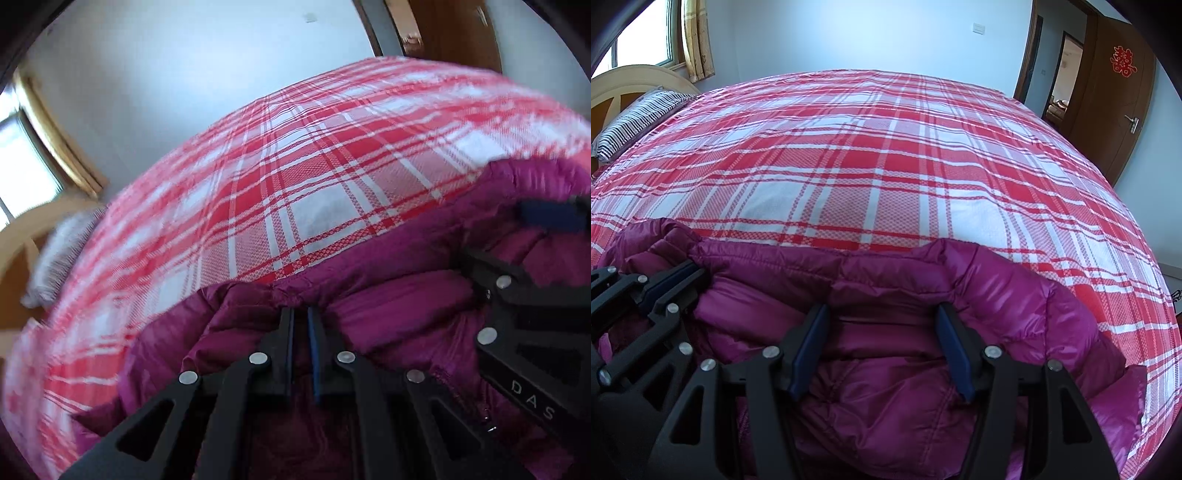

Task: Fold large clothes
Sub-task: 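Open both tools and release the folded coat onto the bed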

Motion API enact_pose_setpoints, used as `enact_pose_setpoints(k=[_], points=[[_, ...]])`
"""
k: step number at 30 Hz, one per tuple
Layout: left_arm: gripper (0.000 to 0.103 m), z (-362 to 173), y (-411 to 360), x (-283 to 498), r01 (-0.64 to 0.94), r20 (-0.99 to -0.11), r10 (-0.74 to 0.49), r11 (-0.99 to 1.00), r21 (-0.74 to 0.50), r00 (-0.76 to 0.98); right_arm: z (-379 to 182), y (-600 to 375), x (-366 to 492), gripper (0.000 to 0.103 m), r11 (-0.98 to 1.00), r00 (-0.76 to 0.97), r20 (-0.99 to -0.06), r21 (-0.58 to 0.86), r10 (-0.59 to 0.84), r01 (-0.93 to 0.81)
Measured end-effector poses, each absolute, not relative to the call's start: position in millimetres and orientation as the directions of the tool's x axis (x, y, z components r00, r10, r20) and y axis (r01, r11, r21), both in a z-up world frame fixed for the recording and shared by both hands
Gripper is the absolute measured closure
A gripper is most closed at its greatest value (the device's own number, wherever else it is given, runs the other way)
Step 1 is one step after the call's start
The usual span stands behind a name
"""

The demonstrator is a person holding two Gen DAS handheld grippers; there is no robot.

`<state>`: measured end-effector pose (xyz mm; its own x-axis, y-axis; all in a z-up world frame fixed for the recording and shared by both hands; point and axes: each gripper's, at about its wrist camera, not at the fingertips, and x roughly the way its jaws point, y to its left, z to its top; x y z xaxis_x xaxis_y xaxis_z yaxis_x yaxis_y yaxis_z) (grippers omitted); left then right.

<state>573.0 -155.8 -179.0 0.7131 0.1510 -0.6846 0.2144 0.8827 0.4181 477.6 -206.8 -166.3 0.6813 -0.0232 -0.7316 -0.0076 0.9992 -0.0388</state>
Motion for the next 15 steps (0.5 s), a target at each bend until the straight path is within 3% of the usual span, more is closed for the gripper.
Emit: enact_pose_setpoints(k=[2, 6, 8, 12, 13, 15], points=[[0.095, -168, -151, 571, 0.235, -0.698, 0.114, 0.893, 0.384, 0.707, -165, -206, 477, 0.039, 0.999, 0.682, -0.731, -0.043, -0.026, -0.008], [0.095, -122, -110, 551, 0.248, -0.689, -0.083, 0.958, 0.143, 0.720, -152, -219, 466, 0.026, 0.999, 0.694, -0.718, 0.024, 0.046, -0.041], [0.095, -96, -90, 531, 0.249, -0.637, -0.125, 0.962, 0.109, 0.761, -137, -228, 449, 0.014, 0.996, 0.722, -0.686, 0.074, 0.090, -0.054], [0.093, -65, -43, 472, 0.254, -0.585, -0.181, 0.966, 0.044, 0.790, -109, -241, 401, 0.013, 0.996, 0.768, -0.635, 0.051, 0.089, -0.073], [0.092, -64, -32, 453, 0.261, -0.581, -0.202, 0.965, 0.018, 0.789, -105, -245, 387, 0.012, 0.997, 0.765, -0.639, 0.046, 0.079, -0.065], [0.071, -67, -14, 412, 0.283, -0.587, -0.235, 0.959, -0.010, 0.775, -101, -259, 354, 0.012, 0.995, 0.744, -0.661, 0.088, 0.100, -0.055]])
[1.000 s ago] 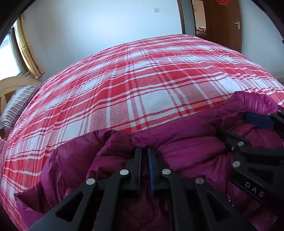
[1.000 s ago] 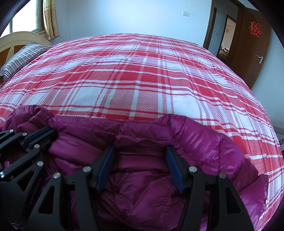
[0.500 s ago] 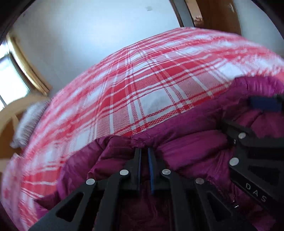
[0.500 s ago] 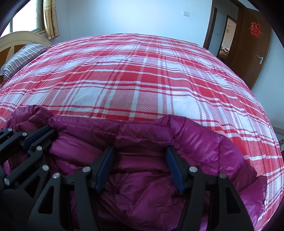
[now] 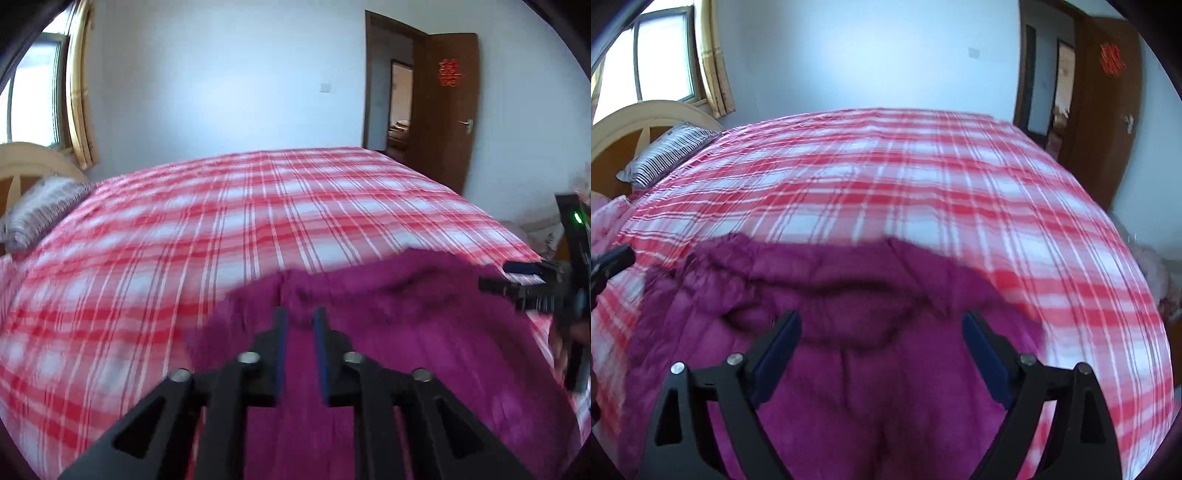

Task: Fold large clothes
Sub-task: 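Open both tools and release the folded coat onto the bed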

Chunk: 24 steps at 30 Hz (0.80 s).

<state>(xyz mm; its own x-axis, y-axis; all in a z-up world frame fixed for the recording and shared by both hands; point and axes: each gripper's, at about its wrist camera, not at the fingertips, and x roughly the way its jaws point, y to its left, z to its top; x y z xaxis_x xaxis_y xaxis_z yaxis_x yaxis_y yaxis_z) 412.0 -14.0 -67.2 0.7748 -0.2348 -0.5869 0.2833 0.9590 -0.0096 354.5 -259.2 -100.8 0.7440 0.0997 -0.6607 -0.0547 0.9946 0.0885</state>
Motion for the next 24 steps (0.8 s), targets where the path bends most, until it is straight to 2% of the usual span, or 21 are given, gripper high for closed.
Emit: enact_pose_setpoints(k=[1, 2, 3, 8, 14, 20, 24], points=[[0.063, -71, -7, 391, 0.283, -0.587, -0.239, 0.959, -0.018, 0.773, -101, -265, 343, 0.012, 0.992, 0.734, -0.669, 0.114, 0.117, -0.054], [0.048, -76, 0, 371, 0.280, -0.585, -0.241, 0.960, -0.026, 0.774, -103, -271, 328, 0.012, 0.988, 0.721, -0.679, 0.144, 0.135, -0.049], [0.043, -83, 5, 350, 0.278, -0.590, -0.240, 0.960, -0.026, 0.771, -106, -276, 314, 0.012, 0.985, 0.709, -0.690, 0.167, 0.145, -0.040], [0.043, -116, 23, 268, 0.301, -0.646, -0.271, 0.951, -0.067, 0.714, -125, -290, 241, 0.012, 0.971, 0.667, -0.722, 0.239, 0.182, -0.007], [0.043, -146, 46, 191, 0.292, -0.701, -0.266, 0.953, -0.085, 0.662, -142, -298, 151, 0.012, 0.978, 0.673, -0.727, 0.208, 0.140, 0.021], [0.043, -163, 65, 154, 0.276, -0.720, -0.333, 0.940, -0.201, 0.609, -167, -324, 79, 0.012, 0.956, 0.685, -0.720, 0.267, 0.115, 0.120], [0.043, -171, 63, 139, 0.287, -0.725, -0.345, 0.935, -0.209, 0.596, -184, -332, 43, 0.012, 0.948, 0.675, -0.732, 0.273, 0.095, 0.161]])
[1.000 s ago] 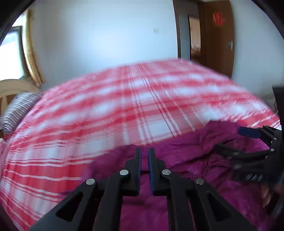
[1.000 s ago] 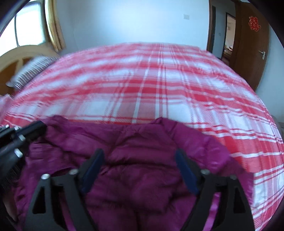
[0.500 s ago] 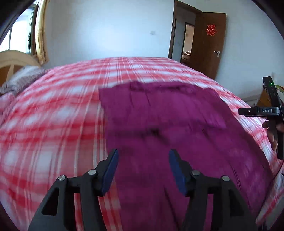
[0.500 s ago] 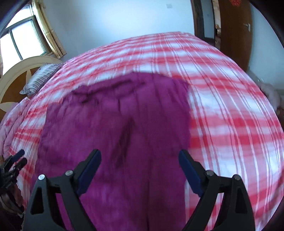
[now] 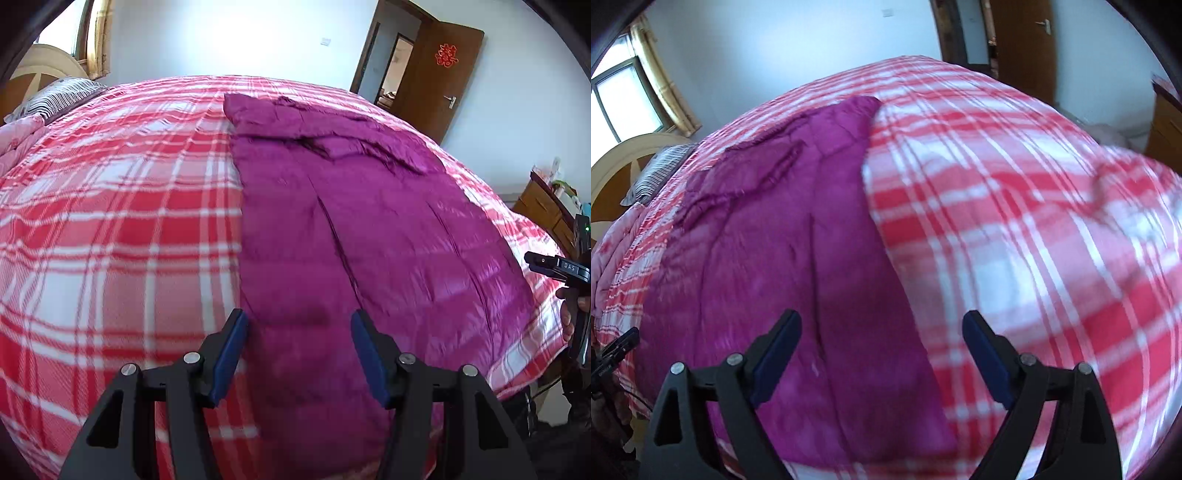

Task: Fold large clothes

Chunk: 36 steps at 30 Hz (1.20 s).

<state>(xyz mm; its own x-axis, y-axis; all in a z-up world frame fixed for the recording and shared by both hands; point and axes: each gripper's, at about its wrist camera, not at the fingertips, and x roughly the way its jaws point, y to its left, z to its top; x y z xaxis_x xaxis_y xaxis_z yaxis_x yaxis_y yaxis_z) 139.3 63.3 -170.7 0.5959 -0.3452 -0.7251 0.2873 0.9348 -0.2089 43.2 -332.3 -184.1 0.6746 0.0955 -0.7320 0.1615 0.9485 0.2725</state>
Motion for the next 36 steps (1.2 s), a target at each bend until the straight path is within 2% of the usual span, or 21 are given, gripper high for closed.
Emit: enact_pose_setpoints(k=[4, 8, 10, 14, 15, 16, 17, 18, 19, 24, 31, 36], points=[[0.044, -182, 54, 134, 0.302, -0.735, -0.335, 0.935, -0.184, 0.590, -196, -334, 24, 0.015, 0.950, 0.662, -0.743, 0.271, 0.102, 0.157], [0.044, -183, 54, 131, 0.308, -0.738, -0.335, 0.934, -0.179, 0.586, -215, -336, 23, 0.031, 0.935, 0.624, -0.767, 0.317, 0.152, 0.162], [0.044, -183, 58, 127, 0.304, -0.740, -0.358, 0.928, -0.215, 0.569, -221, -326, 22, 0.033, 0.946, 0.607, -0.778, 0.297, 0.160, 0.132], [0.045, -188, 58, 119, 0.309, -0.736, -0.362, 0.926, -0.215, 0.572, -222, -321, 18, 0.048, 0.950, 0.629, -0.759, 0.295, 0.167, 0.103], [0.056, -189, 58, 120, 0.308, -0.735, -0.362, 0.926, -0.217, 0.574, -222, -324, 18, 0.051, 0.945, 0.631, -0.755, 0.311, 0.180, 0.103], [0.067, -189, 58, 120, 0.312, -0.734, -0.374, 0.922, -0.229, 0.567, -222, -326, 17, 0.060, 0.940, 0.633, -0.750, 0.327, 0.194, 0.100], [0.087, -189, 58, 121, 0.321, -0.735, -0.390, 0.915, -0.244, 0.555, -221, -328, 16, 0.077, 0.933, 0.637, -0.740, 0.349, 0.216, 0.089], [0.091, -188, 59, 121, 0.330, -0.734, -0.412, 0.906, -0.265, 0.541, -219, -328, 14, 0.083, 0.921, 0.641, -0.723, 0.385, 0.256, 0.066], [0.093, -186, 60, 120, 0.333, -0.724, -0.420, 0.903, -0.272, 0.547, -217, -327, 12, 0.086, 0.913, 0.646, -0.712, 0.404, 0.277, 0.054], [0.097, -157, 67, 105, 0.371, -0.665, -0.454, 0.887, -0.274, 0.593, -205, -319, 0, 0.090, 0.918, 0.675, -0.683, 0.396, 0.278, 0.023], [0.099, -103, 92, 89, 0.390, -0.542, -0.545, 0.838, -0.382, 0.640, -172, -326, -22, 0.092, 0.882, 0.726, -0.595, 0.470, 0.345, -0.034], [0.100, -62, 108, 84, 0.418, -0.423, -0.620, 0.772, -0.479, 0.661, -131, -334, -40, 0.092, 0.856, 0.779, -0.500, 0.509, 0.377, -0.088]])
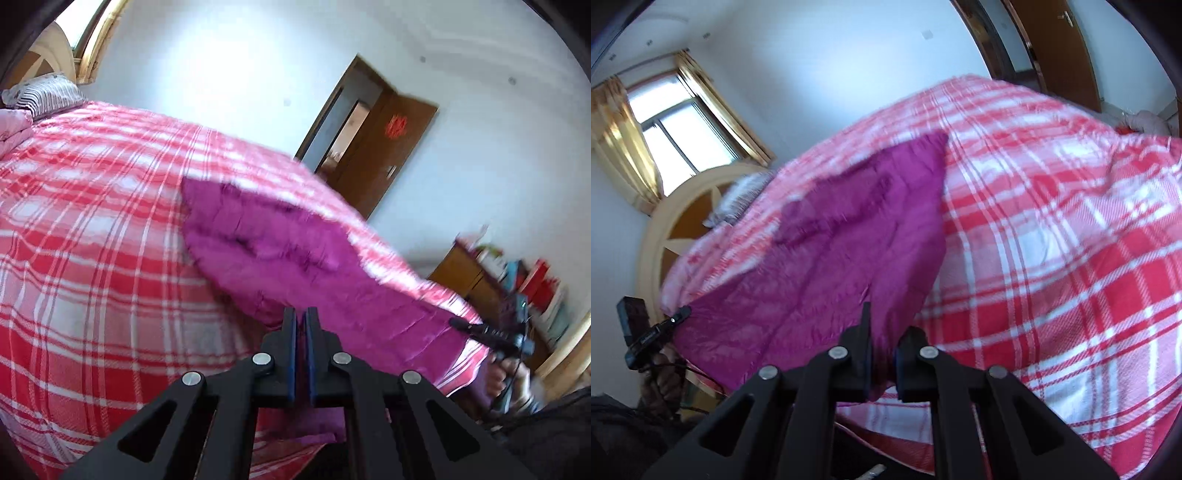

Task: Fold large clothes

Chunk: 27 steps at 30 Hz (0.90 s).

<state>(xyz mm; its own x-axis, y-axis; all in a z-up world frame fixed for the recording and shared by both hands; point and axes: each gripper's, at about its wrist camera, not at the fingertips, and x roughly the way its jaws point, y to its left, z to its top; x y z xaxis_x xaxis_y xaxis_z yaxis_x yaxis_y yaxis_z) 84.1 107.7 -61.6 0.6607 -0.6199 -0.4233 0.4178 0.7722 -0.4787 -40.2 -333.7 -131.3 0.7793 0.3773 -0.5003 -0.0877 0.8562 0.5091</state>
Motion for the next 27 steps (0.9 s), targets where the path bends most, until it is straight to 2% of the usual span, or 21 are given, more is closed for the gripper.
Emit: enact_pose_setpoints(k=[4, 7, 9, 13, 17, 21, 24, 27], points=[[0.103, -37, 113, 83, 0.448, -0.354, -0.640, 0.748, -0.489, 0.682, -97, -332, -45, 0.092, 0.854, 0.821, -0.427, 0.503, 0.378, -0.132], [0.103, -33, 114, 93, 0.466, -0.348, -0.637, 0.755, -0.461, 0.688, -80, -332, -35, 0.093, 0.853, 0.837, -0.392, 0.497, 0.382, -0.157], [0.103, -46, 108, 107, 0.444, -0.427, -0.611, 0.786, -0.431, 0.667, -75, -332, -23, 0.093, 0.851, 0.840, -0.387, 0.503, 0.381, -0.154], [0.103, -106, 109, 126, 0.320, -0.625, -0.548, 0.835, -0.447, 0.556, -76, -328, -12, 0.093, 0.854, 0.827, -0.407, 0.496, 0.387, -0.156], [0.103, -162, 103, 129, 0.243, -0.732, -0.539, 0.842, -0.482, 0.417, -88, -329, -18, 0.093, 0.853, 0.820, -0.418, 0.499, 0.391, -0.152], [0.103, -197, 100, 125, 0.171, -0.731, -0.616, 0.786, -0.594, 0.294, -89, -333, -21, 0.093, 0.854, 0.818, -0.424, 0.499, 0.389, -0.147], [0.103, -204, 94, 122, 0.165, -0.728, -0.631, 0.774, -0.611, 0.266, -87, -333, -23, 0.093, 0.853, 0.821, -0.412, 0.497, 0.395, -0.161], [0.103, -210, 88, 121, 0.153, -0.678, -0.700, 0.713, -0.685, 0.227, -92, -332, -20, 0.093, 0.850, 0.814, -0.418, 0.501, 0.403, -0.164]])
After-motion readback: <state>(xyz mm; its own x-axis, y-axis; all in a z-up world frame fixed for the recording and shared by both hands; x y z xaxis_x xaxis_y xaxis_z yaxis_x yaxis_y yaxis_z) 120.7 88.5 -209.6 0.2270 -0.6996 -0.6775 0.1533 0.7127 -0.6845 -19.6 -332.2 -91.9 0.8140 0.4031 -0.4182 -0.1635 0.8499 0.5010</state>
